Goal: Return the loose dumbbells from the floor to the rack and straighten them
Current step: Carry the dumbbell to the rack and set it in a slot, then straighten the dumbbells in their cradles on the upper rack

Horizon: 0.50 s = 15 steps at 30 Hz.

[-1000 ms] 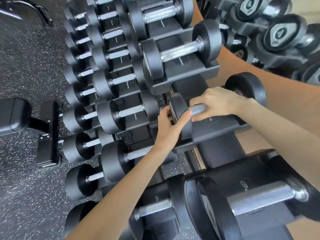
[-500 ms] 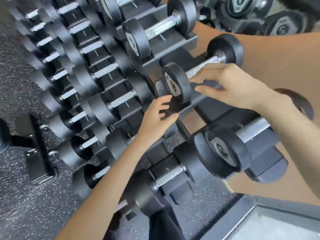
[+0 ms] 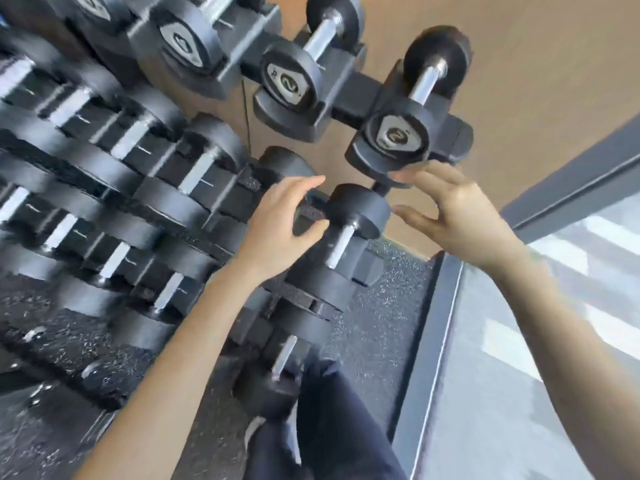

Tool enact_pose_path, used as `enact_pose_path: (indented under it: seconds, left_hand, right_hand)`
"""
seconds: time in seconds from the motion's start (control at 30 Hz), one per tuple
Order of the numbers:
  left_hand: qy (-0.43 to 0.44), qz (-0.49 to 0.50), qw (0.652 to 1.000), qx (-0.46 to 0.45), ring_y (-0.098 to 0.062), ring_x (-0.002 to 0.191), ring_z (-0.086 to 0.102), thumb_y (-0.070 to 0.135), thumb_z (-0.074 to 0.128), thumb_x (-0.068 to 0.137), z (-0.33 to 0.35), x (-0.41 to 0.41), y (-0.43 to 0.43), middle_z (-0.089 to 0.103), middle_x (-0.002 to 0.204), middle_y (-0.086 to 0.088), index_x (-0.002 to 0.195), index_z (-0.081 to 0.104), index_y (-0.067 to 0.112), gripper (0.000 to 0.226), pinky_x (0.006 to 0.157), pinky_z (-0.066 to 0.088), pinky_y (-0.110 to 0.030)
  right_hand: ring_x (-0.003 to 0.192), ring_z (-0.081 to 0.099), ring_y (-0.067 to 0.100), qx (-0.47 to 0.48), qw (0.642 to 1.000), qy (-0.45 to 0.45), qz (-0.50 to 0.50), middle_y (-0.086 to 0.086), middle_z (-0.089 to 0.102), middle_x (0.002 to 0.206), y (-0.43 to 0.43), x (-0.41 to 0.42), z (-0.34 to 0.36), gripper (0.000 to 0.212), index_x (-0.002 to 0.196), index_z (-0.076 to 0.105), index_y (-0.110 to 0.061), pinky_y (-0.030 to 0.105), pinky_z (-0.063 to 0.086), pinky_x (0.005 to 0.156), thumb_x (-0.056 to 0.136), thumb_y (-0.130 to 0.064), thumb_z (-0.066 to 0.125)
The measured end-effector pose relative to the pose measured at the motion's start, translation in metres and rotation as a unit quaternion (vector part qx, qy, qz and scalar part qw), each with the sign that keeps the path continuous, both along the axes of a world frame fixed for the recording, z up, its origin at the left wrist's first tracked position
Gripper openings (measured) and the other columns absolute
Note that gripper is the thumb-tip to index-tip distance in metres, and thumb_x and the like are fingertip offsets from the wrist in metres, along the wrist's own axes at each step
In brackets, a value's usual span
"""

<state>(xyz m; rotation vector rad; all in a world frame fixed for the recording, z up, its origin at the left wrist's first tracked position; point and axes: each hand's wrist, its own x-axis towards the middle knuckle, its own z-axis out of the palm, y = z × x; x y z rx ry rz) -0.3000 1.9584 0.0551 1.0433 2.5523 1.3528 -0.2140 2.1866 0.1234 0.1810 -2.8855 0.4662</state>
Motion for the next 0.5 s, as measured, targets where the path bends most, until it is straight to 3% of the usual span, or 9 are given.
enact_pose_path:
  seconds: [0.07,0.13,0.3,0.5]
  left_hand:
    - [0.036,-0.014,0.999,-0.032,-0.018,0.124,0.043,0.034,0.054,0.086,0.0,0.01,-0.004,0.049,0.133,-0.002,0.135,0.045,0.017,0.052,0.106,0.031,-0.029]
    - [0.065,-0.025,0.995,-0.072,-0.017,0.125,0.04,0.032,0.055,0.087,-0.003,0.02,-0.003,0.048,0.135,-0.001,0.136,0.044,0.018,0.052,0.104,0.03,-0.026]
    - [0.184,-0.013,0.968,-0.168,-0.03,0.128,0.038,0.037,0.043,0.086,-0.013,0.042,0.007,0.044,0.139,-0.012,0.133,0.047,0.011,0.054,0.104,0.04,-0.045]
    - [0.221,-0.012,0.944,-0.246,-0.033,0.131,0.037,0.039,0.038,0.085,-0.019,0.056,0.013,0.041,0.143,-0.014,0.136,0.044,0.012,0.058,0.104,0.036,-0.046]
  right_hand:
    - [0.109,0.054,0.032,0.035,0.999,0.006,-0.033,0.01,0.056,0.123,-0.008,0.024,-0.011,0.048,0.126,0.054,-0.012,0.049,0.045,0.089,0.086,-0.037,0.053]
    - [0.113,0.05,0.032,0.07,0.995,0.012,-0.071,0.009,0.052,0.13,-0.013,0.046,-0.023,0.052,0.131,0.048,-0.012,0.048,0.04,0.096,0.086,-0.039,0.049]
    - [0.134,0.033,0.028,0.071,0.992,0.001,-0.108,0.013,0.039,0.143,-0.02,0.077,-0.056,0.06,0.141,0.034,-0.012,0.046,0.021,0.112,0.088,-0.036,0.049]
    - [0.137,0.029,0.031,0.049,0.993,-0.034,-0.106,0.013,0.033,0.147,-0.025,0.091,-0.076,0.072,0.145,0.025,-0.014,0.047,0.018,0.113,0.085,-0.027,0.063]
